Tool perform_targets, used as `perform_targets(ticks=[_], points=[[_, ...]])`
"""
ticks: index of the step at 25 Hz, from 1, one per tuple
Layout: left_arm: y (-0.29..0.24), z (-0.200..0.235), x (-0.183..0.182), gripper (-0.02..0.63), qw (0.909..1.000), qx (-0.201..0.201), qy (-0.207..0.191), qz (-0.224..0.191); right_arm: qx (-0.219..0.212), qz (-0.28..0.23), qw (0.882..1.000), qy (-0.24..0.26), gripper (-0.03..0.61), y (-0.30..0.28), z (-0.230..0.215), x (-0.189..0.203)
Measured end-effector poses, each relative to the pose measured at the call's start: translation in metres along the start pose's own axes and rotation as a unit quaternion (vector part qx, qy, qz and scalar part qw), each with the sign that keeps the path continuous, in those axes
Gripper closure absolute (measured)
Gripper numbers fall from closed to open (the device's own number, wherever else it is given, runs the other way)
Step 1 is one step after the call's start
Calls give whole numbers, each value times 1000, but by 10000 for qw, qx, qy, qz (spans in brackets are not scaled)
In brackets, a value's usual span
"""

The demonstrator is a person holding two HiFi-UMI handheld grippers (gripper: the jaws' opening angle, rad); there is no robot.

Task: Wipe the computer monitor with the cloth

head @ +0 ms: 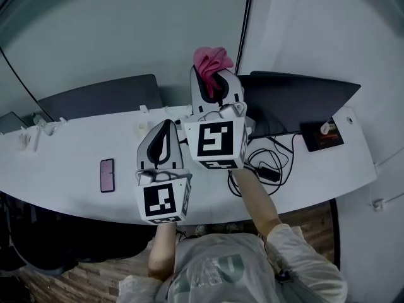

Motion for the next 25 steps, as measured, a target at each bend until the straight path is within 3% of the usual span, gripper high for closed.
perform_targets(ticks=[13, 25], points=[[-8, -10, 7, 598, 9998, 159, 74, 43, 6, -2, 10000, -39, 522, 3, -6, 13], [-44, -93, 16, 598, 9990, 424, 109, 113, 86, 89, 9998, -122, 522, 32, -83, 39]])
Point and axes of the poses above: the fingertips, and each gripper's own axes: y backward along the fingers, z to its left, x out of its underside, the point moved 6 cm from there along y, backward along the fingers, and after that the axes turned 15 degrees about -z, right-handed, at the moved point
